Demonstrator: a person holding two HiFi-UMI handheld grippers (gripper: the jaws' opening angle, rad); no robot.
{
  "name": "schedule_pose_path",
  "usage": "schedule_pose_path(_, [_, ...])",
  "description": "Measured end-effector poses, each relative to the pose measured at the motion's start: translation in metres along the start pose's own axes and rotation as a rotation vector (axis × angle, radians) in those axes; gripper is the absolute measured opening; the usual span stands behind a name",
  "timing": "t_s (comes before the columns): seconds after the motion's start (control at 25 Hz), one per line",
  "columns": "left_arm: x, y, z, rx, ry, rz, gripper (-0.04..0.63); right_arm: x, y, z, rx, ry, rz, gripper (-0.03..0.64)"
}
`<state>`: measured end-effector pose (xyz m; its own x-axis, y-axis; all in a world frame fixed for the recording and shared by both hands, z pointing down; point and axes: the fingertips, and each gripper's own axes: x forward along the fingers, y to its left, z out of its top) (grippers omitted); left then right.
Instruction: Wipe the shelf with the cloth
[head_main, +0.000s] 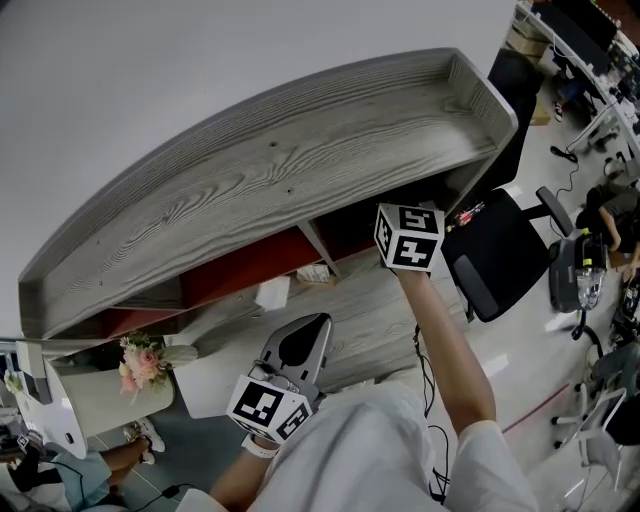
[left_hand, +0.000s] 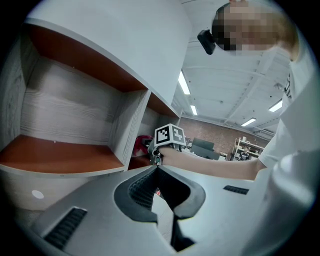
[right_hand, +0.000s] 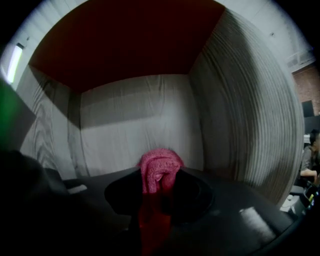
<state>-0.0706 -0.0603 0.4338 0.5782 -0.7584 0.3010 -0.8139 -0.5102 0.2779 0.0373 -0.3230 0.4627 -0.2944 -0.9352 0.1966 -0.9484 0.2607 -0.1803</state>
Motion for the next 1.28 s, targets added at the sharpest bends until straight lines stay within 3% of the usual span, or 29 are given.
schedule_pose_path(0.6, [-0.023, -0.003, -0.004, 0.008, -0.008, 0.016, 0.006, -0.011, 0.112, -0.008, -0.113, 0.023, 0.313, 0.126])
schedule_pose_path(0.84, [-0.034, 0.001, -0.002, 0.008, -0.018, 0.030, 0.006, -0.018, 0.136, 0.008, -0.137, 0.013, 0.514, 0.126])
schedule_pose_path(1.12, [-0.033, -0.005, -0.001, 0.014, -0.020, 0.016, 0.006, -0.024, 0.144, 0.032, -0.199, -0.066, 0.504, 0.126])
schedule_pose_path(1.2, [-0.033, -0.008, 0.001, 0.023, -0.021, 0.010, 0.006, -0.024, 0.132, 0.035, -0.219, -0.089, 0.456, 0.127])
schedule_pose_path(1.28, [-0.033, -0.008, 0.001, 0.023, -0.022, 0.012, 0.006, -0.021, 0.106, 0.044, -0.173, -0.121, 0.374, 0.126])
